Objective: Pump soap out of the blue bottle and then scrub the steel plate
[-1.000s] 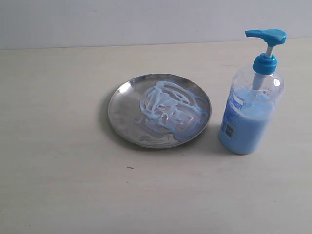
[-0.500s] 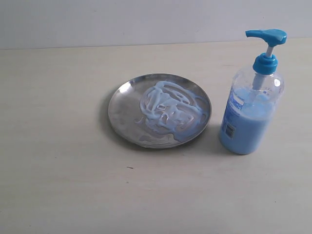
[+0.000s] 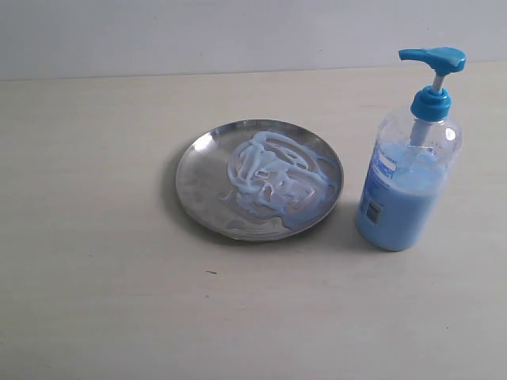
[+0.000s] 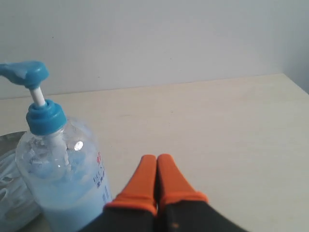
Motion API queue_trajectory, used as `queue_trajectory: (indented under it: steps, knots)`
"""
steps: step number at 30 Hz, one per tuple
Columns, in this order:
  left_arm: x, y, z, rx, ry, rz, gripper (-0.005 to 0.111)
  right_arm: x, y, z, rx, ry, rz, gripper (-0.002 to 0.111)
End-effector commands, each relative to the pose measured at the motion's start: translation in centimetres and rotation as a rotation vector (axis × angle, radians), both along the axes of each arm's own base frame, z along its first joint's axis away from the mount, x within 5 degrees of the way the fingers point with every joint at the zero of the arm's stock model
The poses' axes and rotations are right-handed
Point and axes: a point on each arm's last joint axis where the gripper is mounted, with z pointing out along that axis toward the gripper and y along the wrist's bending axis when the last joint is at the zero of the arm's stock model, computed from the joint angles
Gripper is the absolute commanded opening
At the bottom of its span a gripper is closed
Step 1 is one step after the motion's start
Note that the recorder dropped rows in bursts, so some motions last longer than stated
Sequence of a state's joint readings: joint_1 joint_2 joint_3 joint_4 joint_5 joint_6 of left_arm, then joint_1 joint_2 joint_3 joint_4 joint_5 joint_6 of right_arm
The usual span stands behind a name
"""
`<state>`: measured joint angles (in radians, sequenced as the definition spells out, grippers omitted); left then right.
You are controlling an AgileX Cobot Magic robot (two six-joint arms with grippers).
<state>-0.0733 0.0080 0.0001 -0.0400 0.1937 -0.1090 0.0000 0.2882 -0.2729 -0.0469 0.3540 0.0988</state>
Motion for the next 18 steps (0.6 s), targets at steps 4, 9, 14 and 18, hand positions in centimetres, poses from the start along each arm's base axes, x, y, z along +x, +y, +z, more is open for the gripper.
queue_trajectory:
  steps: [4,9,14,18]
  knots:
    - [-0.03,0.02,0.0,0.0,-0.001,0.004,0.0,0.47,0.0,1.03,-0.006,-0.007,0.001,0.0]
    - [-0.03,0.02,0.0,0.0,-0.001,0.004,0.0,0.47,0.02,1.03,0.01,-0.007,0.0,0.0]
    - [-0.03,0.02,0.0,0.0,-0.001,0.004,0.0,0.47,0.14,1.01,0.046,-0.005,0.002,0.0]
    - [-0.03,0.02,-0.07,0.001,0.006,0.004,0.0,0.46,0.32,0.99,0.108,-0.003,0.006,0.0]
